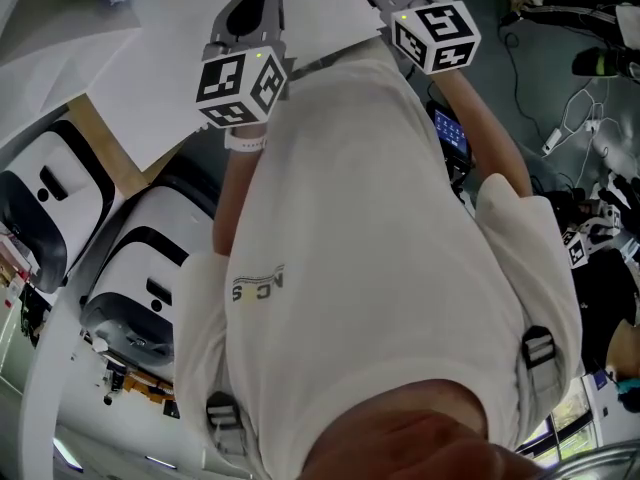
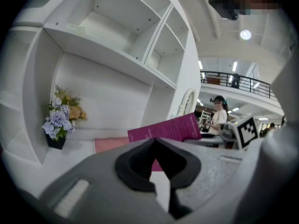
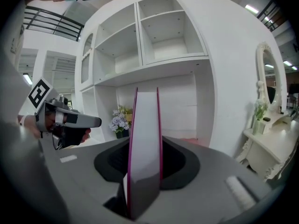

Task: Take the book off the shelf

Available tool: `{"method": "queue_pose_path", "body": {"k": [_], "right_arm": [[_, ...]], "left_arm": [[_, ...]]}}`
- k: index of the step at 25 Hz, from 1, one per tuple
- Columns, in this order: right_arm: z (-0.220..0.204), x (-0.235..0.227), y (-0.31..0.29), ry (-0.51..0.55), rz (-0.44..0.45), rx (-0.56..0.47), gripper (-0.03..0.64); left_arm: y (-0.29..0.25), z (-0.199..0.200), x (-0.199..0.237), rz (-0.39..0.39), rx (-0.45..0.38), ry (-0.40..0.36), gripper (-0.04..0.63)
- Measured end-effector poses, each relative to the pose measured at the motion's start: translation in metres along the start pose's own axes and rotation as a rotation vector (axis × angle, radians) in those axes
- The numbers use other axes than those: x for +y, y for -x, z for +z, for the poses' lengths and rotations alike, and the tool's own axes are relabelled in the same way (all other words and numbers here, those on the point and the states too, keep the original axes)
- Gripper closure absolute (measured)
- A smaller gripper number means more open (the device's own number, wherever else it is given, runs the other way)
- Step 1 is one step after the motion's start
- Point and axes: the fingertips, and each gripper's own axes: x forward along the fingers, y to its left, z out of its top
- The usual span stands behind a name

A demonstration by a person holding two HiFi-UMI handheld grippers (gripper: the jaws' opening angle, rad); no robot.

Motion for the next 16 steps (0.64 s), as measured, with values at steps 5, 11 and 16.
{"method": "queue_pose_path", "body": {"k": [5,11,16], "right_arm": [[-0.002,-0.001,0.003,-0.001,0.011,0.001,0.477],[-0.007,-0.003,0.008,-0.017,-0.001,0.002,0.477],[-0.006,-0.005,0.017,-0.013,0.000,-0.002,0.477]], "left_arm": [[0.000,-0.002,-0.004,-0.003,0.004,-0.003,0.594],[0.001,-0.006,-0.008,-0.004,0.011,-0.003,0.594],[0.001,-0.008,-0.018,-0.007,0.014,-0.003,0.594]]}}
